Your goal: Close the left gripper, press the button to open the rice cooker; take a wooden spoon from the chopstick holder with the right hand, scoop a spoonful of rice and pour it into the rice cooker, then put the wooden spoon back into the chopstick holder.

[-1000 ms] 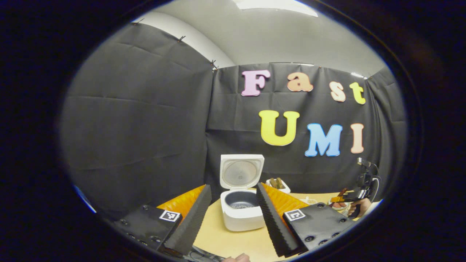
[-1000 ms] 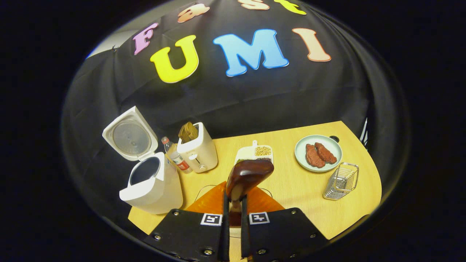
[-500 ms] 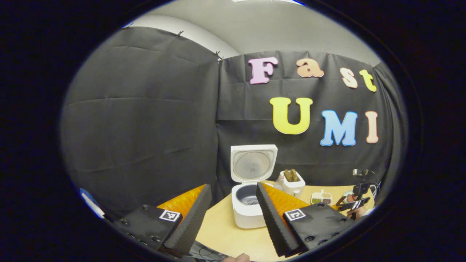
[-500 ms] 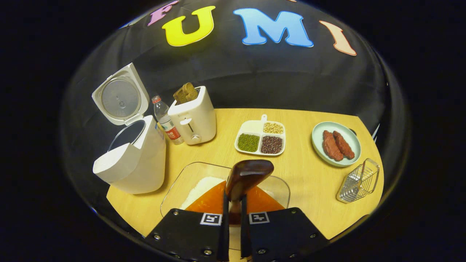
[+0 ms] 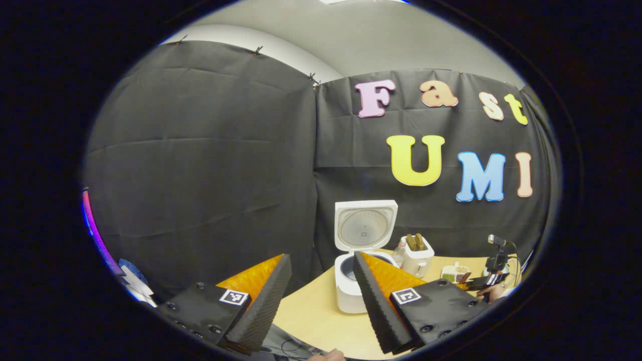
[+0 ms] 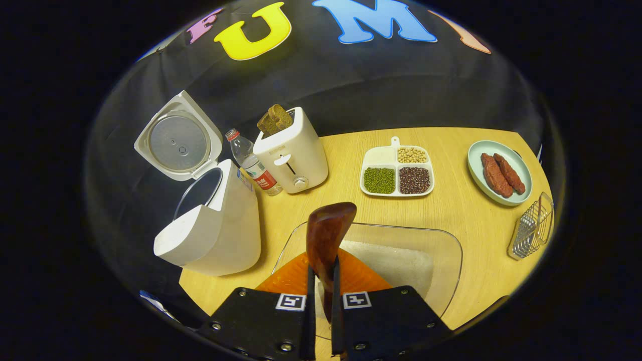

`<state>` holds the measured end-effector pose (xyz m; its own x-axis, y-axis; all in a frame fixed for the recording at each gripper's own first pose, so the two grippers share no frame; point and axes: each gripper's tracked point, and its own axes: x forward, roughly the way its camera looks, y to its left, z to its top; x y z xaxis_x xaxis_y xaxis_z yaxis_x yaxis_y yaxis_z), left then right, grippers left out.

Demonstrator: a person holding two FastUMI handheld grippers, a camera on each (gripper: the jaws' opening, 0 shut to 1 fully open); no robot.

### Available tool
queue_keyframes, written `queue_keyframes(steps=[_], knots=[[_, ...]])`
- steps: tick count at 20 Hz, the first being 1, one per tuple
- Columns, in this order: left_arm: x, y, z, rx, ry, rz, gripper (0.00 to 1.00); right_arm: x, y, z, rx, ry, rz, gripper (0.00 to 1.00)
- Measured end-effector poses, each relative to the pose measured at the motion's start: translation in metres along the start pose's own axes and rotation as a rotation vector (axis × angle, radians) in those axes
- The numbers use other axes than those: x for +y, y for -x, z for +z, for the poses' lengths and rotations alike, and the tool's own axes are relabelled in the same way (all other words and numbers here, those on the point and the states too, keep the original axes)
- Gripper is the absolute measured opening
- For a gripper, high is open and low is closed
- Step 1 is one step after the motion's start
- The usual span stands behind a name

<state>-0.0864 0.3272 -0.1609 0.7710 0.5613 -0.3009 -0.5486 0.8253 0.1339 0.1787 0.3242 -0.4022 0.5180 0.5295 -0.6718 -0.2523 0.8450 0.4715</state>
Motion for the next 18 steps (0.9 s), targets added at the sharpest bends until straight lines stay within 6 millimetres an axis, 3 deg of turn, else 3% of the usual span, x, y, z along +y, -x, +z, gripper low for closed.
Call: queue_keyframes(steps=[4,8,12,18], knots=[[-0.004,0.006,0.002,0.0,-0.006,0.005,0.87,0.0,0.0,0.006,0.007,-0.187,0.071,0.13],[-0.018,0.005,0.007,-0.001,-0.03,-0.016,0.87,-0.02,0.004,0.004,0.003,-0.393,0.13,0.13],[-0.03,0.002,0.021,-0.022,-0.062,-0.04,0.87,-0.037,0.021,0.011,-0.037,-0.475,0.158,0.13],[-0.046,-0.006,0.023,-0.024,-0.062,-0.073,0.87,-0.045,0.052,0.046,-0.113,-0.522,0.201,0.12]])
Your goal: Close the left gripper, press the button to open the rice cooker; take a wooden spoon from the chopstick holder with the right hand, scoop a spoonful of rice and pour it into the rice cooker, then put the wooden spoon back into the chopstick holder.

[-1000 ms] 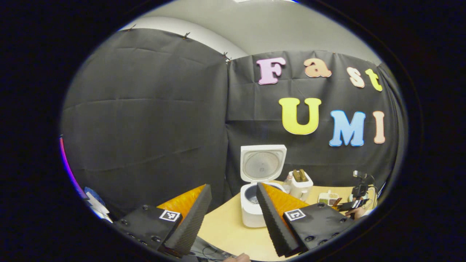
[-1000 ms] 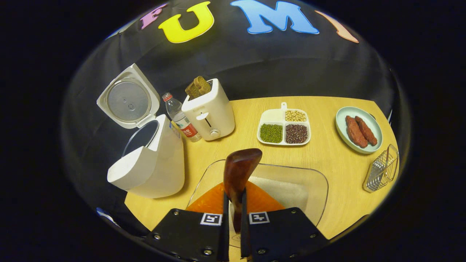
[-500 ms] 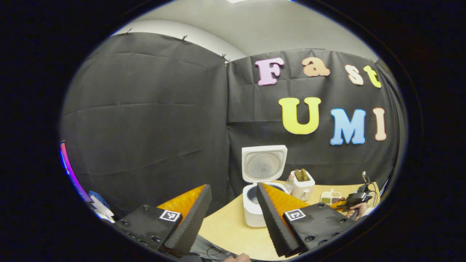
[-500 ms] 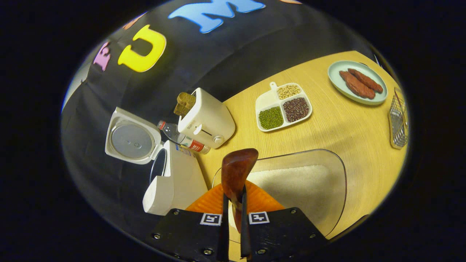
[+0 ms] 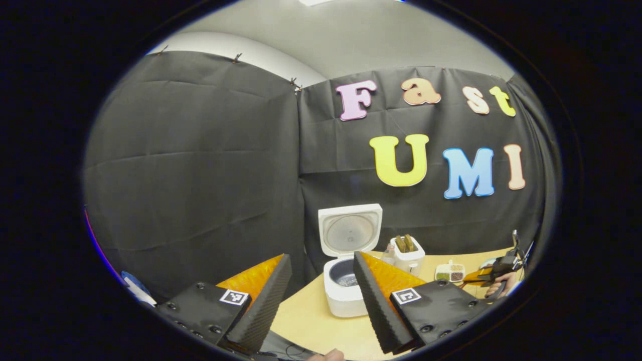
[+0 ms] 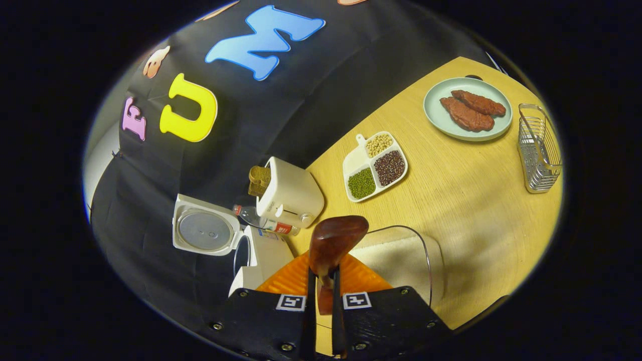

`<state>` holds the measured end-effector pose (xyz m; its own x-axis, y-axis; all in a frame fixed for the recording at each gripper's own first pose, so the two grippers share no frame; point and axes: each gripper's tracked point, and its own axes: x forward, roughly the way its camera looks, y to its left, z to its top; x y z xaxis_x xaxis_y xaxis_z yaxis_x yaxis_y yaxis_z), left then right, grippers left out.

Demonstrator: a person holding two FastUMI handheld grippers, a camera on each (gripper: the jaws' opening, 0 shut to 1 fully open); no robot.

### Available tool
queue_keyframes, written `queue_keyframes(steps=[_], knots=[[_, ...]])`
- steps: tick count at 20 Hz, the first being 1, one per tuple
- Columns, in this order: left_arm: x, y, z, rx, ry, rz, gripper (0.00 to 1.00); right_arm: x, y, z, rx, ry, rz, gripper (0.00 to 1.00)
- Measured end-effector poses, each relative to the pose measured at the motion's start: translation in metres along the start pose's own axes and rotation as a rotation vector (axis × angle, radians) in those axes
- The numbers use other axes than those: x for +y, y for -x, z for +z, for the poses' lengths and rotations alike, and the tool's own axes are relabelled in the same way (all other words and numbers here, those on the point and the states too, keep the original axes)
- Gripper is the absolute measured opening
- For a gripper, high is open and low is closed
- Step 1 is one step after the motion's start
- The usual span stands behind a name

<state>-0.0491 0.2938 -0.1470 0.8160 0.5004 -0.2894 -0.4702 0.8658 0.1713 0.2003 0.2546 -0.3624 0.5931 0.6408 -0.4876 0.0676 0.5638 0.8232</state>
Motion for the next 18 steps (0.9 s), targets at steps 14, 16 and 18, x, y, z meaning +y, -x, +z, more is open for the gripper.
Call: queue_keyframes(steps=[14,16,18], knots=[[0.026,0.003,-0.002,-0.002,0.021,0.035,0.87,0.113,0.019,0.012,-0.015,-0.061,0.207,0.12],[0.038,0.006,-0.003,-0.004,0.018,0.058,0.87,0.149,0.011,0.009,-0.006,-0.053,0.257,0.12],[0.049,0.009,-0.004,-0.006,0.029,0.082,0.87,0.182,-0.005,0.002,0.002,0.002,0.286,0.12]])
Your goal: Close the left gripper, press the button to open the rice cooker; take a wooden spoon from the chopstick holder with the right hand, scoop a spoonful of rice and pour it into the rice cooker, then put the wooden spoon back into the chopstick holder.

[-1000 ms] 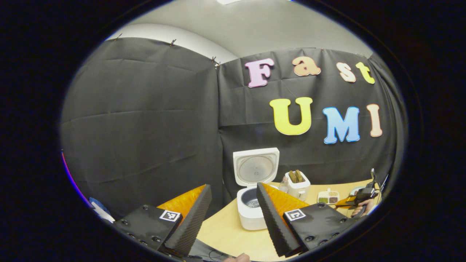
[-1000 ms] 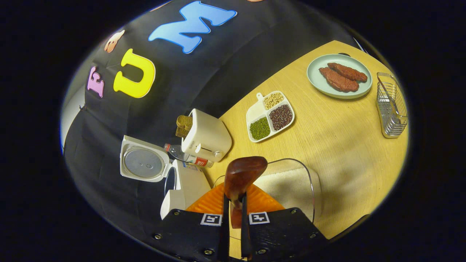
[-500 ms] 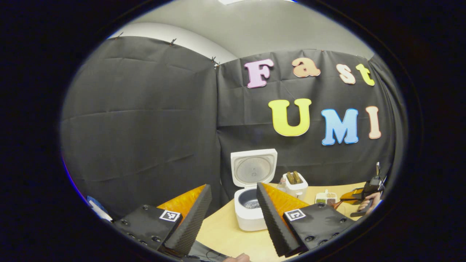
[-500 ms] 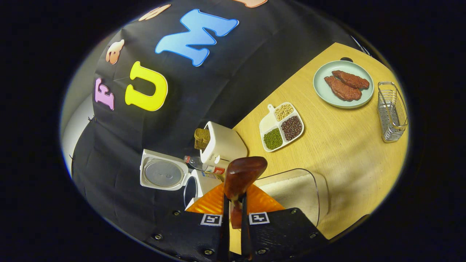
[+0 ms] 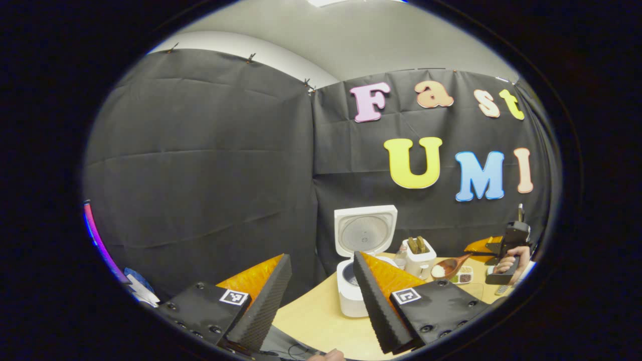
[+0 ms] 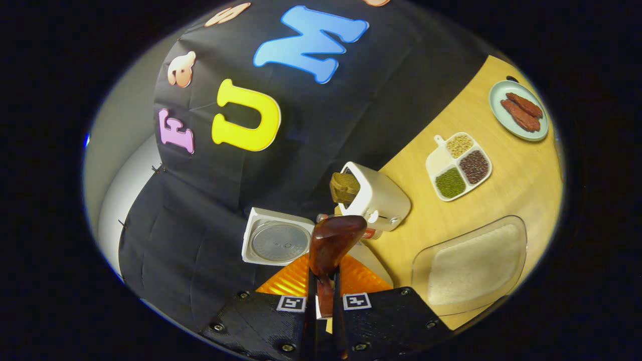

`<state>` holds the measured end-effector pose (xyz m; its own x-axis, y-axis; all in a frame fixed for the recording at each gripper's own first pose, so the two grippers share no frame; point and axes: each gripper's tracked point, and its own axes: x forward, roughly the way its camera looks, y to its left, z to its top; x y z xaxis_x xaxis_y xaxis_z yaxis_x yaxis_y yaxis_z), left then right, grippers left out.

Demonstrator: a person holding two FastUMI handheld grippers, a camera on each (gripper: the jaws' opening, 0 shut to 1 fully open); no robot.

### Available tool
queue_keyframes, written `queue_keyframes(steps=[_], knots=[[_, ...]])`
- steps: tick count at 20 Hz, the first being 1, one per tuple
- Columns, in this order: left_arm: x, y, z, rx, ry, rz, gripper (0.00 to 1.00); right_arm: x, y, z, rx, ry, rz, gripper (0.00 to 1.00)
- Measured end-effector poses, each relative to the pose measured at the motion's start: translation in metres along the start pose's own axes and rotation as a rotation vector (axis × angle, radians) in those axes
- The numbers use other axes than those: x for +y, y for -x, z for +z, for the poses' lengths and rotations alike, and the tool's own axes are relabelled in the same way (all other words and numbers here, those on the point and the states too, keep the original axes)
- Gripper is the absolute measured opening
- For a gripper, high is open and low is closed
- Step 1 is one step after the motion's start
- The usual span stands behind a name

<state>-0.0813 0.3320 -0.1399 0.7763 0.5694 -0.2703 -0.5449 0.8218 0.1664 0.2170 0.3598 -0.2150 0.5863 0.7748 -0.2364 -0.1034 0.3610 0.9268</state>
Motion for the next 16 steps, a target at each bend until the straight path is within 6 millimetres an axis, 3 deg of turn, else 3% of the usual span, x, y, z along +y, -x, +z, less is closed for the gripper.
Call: queue_keyframes(steps=[4,7,12,16], knots=[[0.022,0.005,0.002,-0.005,0.017,0.053,0.87,0.049,-0.052,-0.027,0.036,0.133,0.038,0.12],[0.038,0.005,-0.002,-0.001,0.022,0.097,0.87,0.067,-0.098,-0.05,0.069,0.242,0.038,0.12],[0.062,0.012,-0.01,0.027,0.021,0.169,0.87,0.063,-0.168,-0.093,0.103,0.467,-0.015,0.12],[0.079,0.014,-0.019,0.057,0.019,0.213,0.87,0.039,-0.205,-0.121,0.152,0.6,-0.077,0.12]])
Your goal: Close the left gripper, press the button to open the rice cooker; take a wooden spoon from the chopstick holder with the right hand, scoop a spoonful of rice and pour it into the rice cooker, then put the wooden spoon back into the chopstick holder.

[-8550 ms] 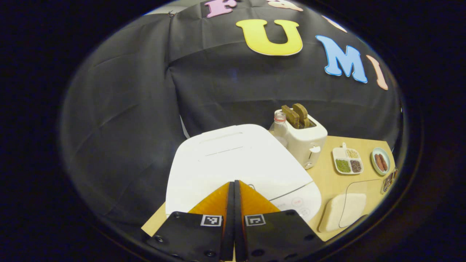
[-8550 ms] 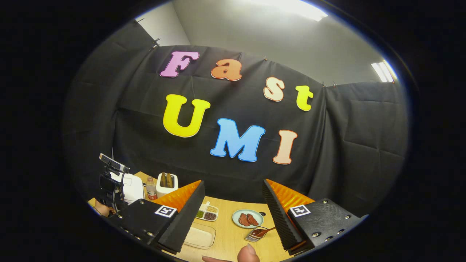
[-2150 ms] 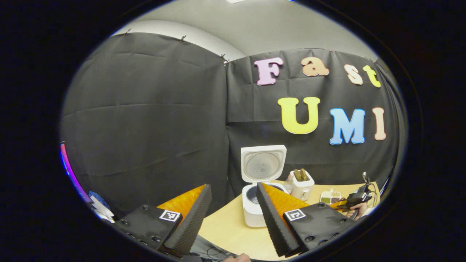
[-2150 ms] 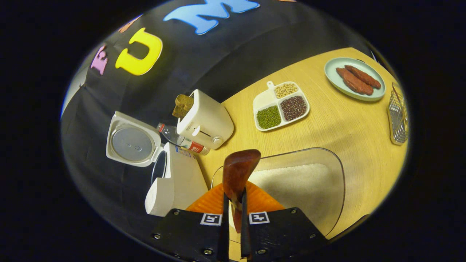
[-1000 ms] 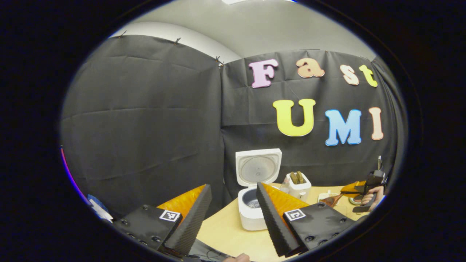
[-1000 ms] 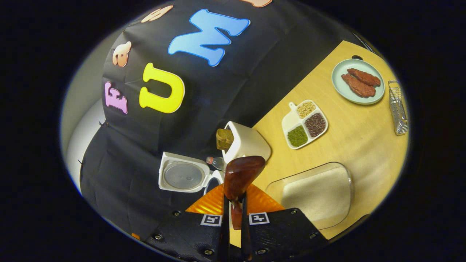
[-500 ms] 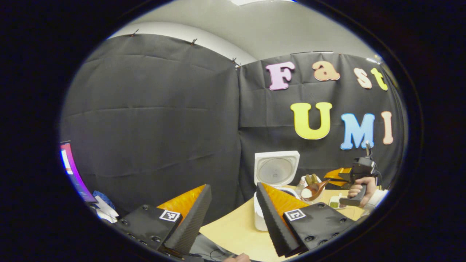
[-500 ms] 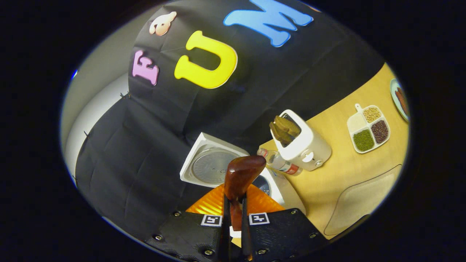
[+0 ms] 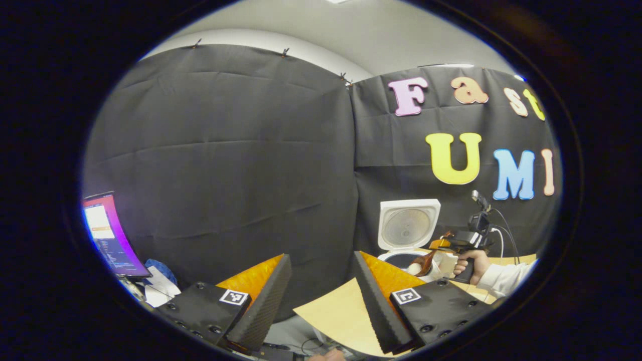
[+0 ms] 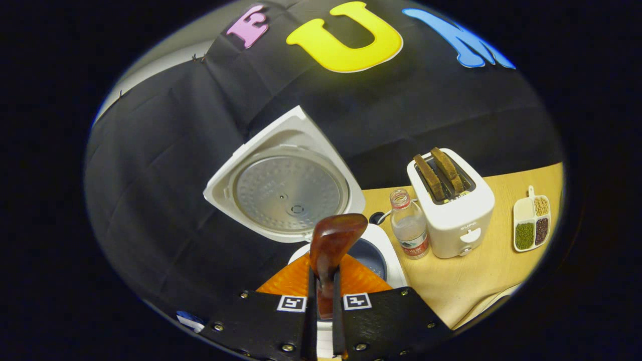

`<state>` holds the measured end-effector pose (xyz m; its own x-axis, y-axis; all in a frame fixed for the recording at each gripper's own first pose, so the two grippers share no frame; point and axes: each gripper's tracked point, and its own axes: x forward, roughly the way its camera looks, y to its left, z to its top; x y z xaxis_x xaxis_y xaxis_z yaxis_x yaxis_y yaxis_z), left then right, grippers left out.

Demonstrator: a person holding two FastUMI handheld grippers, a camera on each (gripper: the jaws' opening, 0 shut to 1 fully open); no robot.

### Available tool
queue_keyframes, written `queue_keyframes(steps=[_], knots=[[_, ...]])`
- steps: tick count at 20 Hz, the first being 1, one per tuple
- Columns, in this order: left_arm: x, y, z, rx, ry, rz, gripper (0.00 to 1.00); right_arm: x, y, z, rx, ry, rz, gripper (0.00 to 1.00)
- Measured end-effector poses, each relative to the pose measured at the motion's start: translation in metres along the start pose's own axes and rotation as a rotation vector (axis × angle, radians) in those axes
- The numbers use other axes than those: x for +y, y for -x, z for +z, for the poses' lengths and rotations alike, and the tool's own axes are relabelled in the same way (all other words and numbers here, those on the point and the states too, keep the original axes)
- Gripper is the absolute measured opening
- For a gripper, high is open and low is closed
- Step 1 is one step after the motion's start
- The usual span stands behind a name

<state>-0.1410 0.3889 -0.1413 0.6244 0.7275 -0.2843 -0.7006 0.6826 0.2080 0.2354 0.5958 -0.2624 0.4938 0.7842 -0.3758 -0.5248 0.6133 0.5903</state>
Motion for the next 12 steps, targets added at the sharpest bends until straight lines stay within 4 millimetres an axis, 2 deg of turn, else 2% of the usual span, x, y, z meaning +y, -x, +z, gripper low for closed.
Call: queue_keyframes(steps=[2,6,12], knots=[[0.006,0.0,-0.006,0.015,0.0,0.017,0.87,-0.002,-0.011,-0.013,0.042,0.047,-0.003,0.12],[0.013,0.003,-0.009,0.022,0.007,0.036,0.89,0.0,-0.016,-0.025,0.069,0.195,0.002,0.12],[0.012,0.005,-0.012,0.029,0.014,0.041,0.89,0.003,0.001,-0.04,0.05,0.607,-0.021,0.13]])
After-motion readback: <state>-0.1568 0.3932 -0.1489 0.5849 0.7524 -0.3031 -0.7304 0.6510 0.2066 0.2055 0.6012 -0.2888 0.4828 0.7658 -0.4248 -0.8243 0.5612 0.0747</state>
